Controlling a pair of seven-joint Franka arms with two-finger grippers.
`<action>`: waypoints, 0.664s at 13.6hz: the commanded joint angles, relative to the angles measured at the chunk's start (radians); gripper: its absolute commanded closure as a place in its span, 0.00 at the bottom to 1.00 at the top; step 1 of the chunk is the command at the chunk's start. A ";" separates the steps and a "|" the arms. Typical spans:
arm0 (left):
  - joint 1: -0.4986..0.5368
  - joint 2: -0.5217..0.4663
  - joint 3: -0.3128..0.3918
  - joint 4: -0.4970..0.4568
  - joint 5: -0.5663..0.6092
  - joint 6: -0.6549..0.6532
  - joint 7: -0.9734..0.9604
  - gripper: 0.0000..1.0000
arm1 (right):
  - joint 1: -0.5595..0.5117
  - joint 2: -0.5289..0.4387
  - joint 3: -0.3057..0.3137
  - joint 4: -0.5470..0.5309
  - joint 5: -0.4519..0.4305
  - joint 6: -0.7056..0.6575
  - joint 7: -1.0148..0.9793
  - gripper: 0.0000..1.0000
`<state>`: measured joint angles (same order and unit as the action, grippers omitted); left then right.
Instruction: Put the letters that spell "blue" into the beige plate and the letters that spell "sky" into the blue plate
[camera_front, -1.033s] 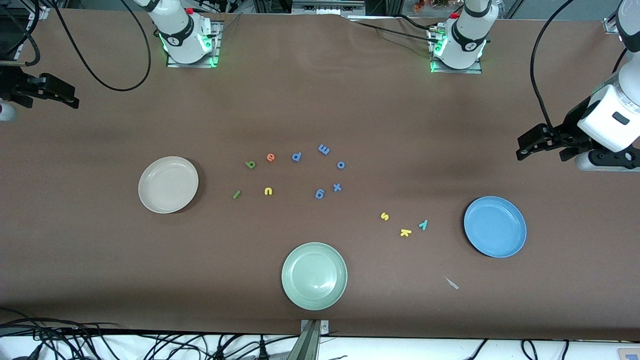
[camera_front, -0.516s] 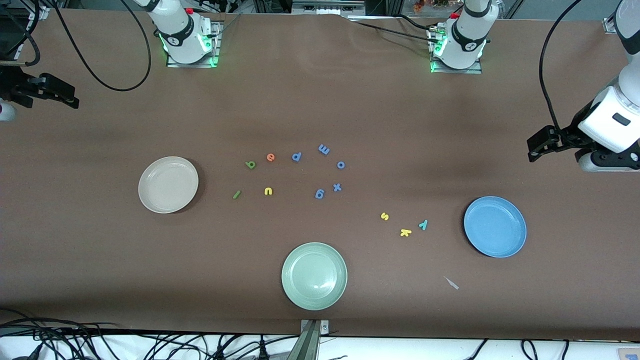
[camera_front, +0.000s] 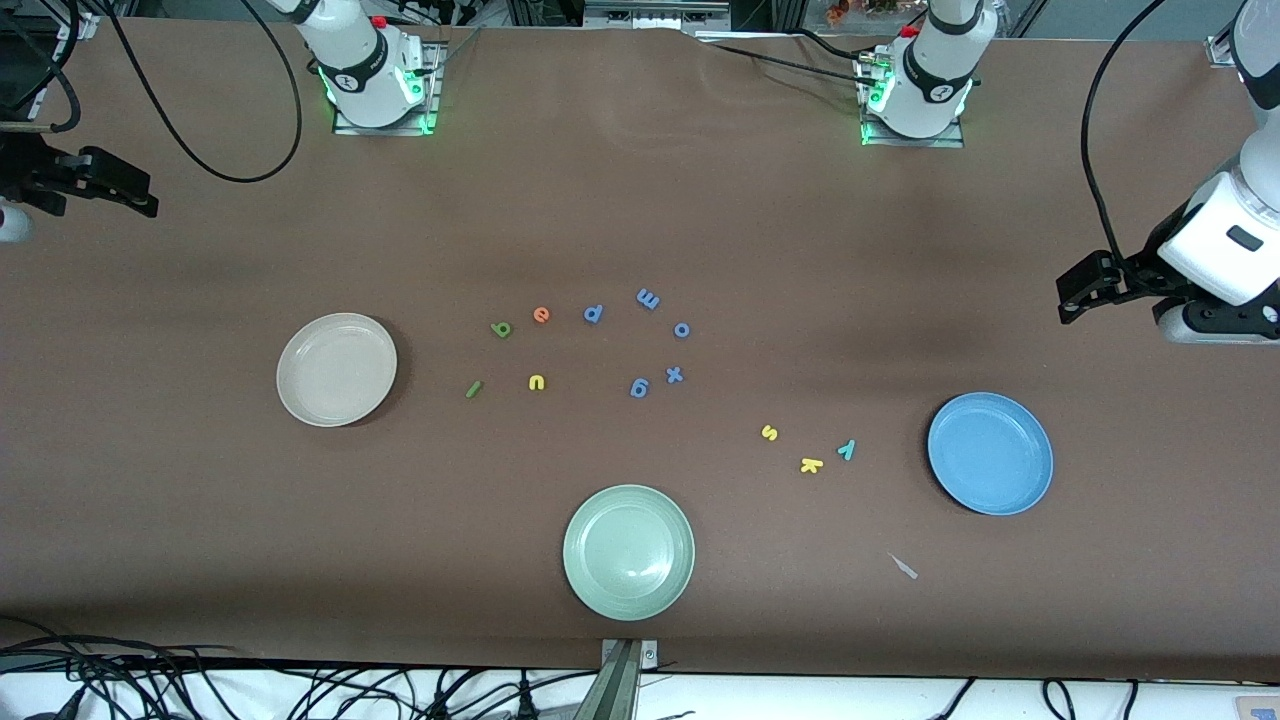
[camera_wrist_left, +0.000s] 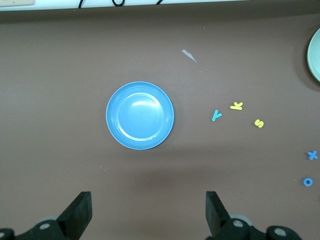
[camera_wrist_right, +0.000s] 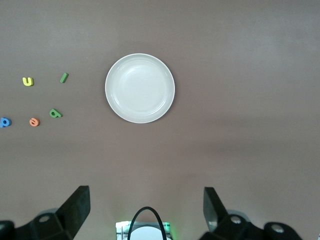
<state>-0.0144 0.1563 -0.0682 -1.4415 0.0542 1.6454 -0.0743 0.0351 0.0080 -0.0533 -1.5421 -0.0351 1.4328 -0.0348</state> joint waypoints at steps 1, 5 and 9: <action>0.016 0.003 -0.005 0.021 -0.028 -0.013 0.014 0.00 | 0.002 0.009 -0.002 0.022 0.011 -0.011 -0.010 0.00; 0.014 0.003 -0.007 0.024 -0.028 -0.013 0.014 0.00 | 0.000 0.009 -0.002 0.022 0.011 -0.011 -0.010 0.00; 0.013 0.003 -0.012 0.026 -0.028 -0.013 0.014 0.00 | 0.000 0.009 -0.002 0.022 0.011 -0.011 -0.010 0.00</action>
<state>-0.0078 0.1562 -0.0741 -1.4384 0.0524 1.6455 -0.0743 0.0351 0.0081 -0.0533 -1.5421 -0.0351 1.4328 -0.0348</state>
